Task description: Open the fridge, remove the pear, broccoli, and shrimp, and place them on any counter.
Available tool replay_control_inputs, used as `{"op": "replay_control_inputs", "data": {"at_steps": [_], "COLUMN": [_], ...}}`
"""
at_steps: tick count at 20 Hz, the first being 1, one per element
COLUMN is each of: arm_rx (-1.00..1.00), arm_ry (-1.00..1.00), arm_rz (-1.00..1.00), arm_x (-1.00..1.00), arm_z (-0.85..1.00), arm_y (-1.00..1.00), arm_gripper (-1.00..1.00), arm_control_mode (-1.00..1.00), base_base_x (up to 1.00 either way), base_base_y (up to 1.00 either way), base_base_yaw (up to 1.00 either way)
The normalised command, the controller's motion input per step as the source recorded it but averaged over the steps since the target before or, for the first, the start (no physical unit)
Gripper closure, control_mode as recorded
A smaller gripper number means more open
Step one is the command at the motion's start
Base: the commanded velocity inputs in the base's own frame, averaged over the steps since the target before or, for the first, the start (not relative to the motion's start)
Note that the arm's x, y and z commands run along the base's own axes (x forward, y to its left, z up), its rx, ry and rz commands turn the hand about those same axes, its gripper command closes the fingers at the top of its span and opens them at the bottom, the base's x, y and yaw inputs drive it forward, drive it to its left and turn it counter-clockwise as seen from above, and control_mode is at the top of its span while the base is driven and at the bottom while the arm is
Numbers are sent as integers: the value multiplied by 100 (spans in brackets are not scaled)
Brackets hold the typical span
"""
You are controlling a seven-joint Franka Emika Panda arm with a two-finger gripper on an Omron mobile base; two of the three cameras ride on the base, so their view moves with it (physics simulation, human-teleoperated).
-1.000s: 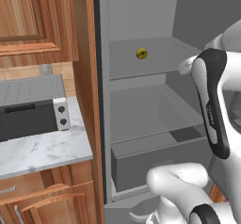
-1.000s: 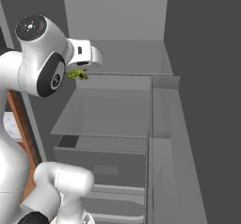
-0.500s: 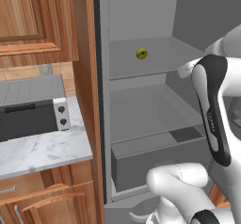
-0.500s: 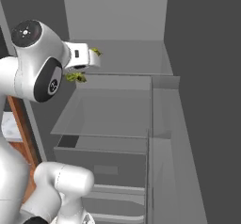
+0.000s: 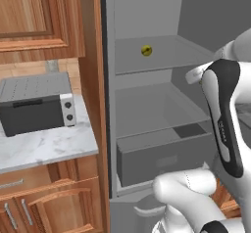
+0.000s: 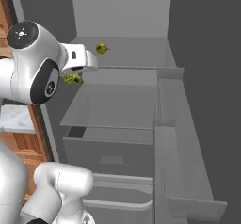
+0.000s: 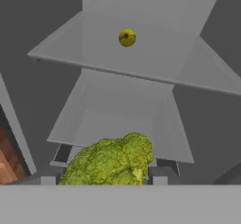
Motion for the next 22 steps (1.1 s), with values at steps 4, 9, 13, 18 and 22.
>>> {"op": "replay_control_inputs", "data": {"at_steps": [4, 9, 13, 18, 22], "arm_rx": [0, 0, 0, 0, 0], "arm_ry": [0, 0, 0, 0, 0], "arm_rz": [0, 0, 0, 0, 0], "arm_x": [0, 0, 0, 0, 0], "arm_z": [0, 0, 0, 0, 0], "arm_y": [0, 0, 0, 0, 0], "arm_gripper": [100, 100, 100, 100, 100], "arm_control_mode": [100, 100, 100, 100, 100], "base_base_x": [-72, -63, -33, -3, 1], "base_base_y": [51, 65, 80, 94, 95], "base_base_yaw": [1, 0, 1, 8, 16]}}
